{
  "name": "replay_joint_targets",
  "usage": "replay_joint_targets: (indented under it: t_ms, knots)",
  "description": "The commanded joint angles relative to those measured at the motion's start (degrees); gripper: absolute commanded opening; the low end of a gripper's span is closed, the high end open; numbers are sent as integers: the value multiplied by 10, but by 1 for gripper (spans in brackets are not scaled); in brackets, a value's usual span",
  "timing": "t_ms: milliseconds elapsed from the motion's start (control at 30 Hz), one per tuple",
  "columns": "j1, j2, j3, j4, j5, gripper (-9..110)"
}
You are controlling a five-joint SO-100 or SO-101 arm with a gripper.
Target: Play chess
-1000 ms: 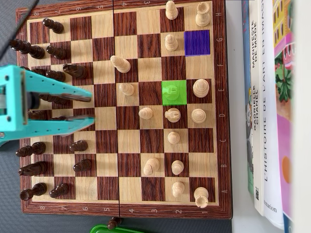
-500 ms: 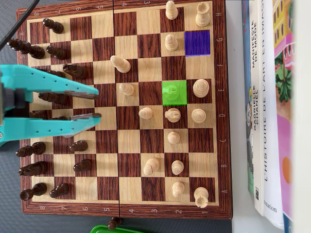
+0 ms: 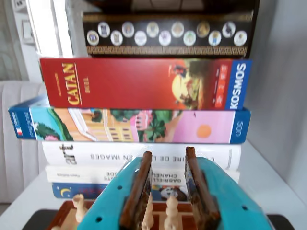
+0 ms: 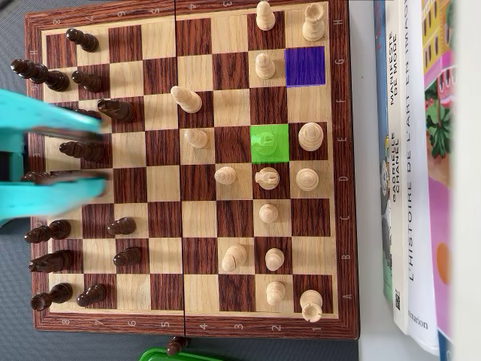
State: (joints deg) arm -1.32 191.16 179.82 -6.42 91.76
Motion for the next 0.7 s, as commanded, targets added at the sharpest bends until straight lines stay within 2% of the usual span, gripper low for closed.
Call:
replay_joint_targets:
  t_ms: [0, 667]
  knots:
    - [0, 8, 11, -55, -3, 12]
    - [-1, 8, 11, -445, -1, 12]
